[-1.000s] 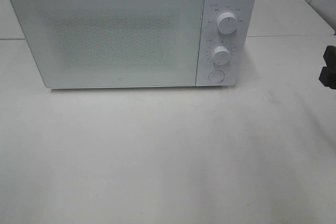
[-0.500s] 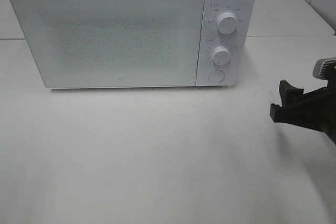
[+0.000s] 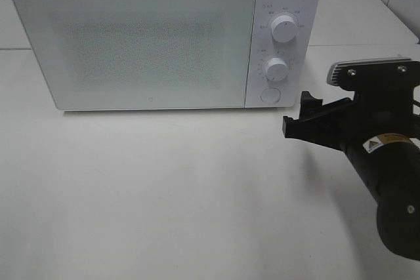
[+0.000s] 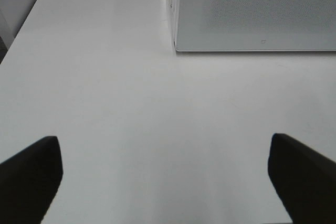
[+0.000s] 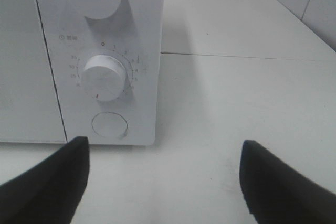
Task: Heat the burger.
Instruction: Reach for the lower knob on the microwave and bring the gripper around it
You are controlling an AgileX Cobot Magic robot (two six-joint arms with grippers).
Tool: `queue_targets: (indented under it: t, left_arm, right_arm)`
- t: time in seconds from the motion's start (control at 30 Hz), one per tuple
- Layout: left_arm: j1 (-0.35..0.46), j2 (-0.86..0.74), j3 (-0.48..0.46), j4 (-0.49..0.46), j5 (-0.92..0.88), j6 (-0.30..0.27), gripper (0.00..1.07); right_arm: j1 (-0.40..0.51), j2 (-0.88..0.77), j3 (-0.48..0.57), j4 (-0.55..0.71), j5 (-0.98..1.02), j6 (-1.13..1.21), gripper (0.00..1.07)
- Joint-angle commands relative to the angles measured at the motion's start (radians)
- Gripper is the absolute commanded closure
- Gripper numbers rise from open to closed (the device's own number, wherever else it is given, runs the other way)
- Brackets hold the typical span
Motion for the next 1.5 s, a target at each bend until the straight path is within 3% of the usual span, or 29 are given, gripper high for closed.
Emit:
queue_targets:
  t: [0.03,0.37,1.5]
  left_arm:
    - [0.001,-0.018,0.001,-0.004,-0.014,-0.003,0.07]
    - [0.001,-0.018,0.001,-0.003,-0.014,-0.003,0.07]
    - [0.001,-0.018,0.001,-0.003,-0.014,-0.003,0.07]
  right_arm:
    - [0.002,0.018,-0.043,0.005,-0.069,-0.012,0.31]
    - [-0.002,0.032,-0.146,0.002,-0.051,-0.038,0.31]
    - [-0.095,0.316,-0.434,-0.065,0.047,-0.049,0.31]
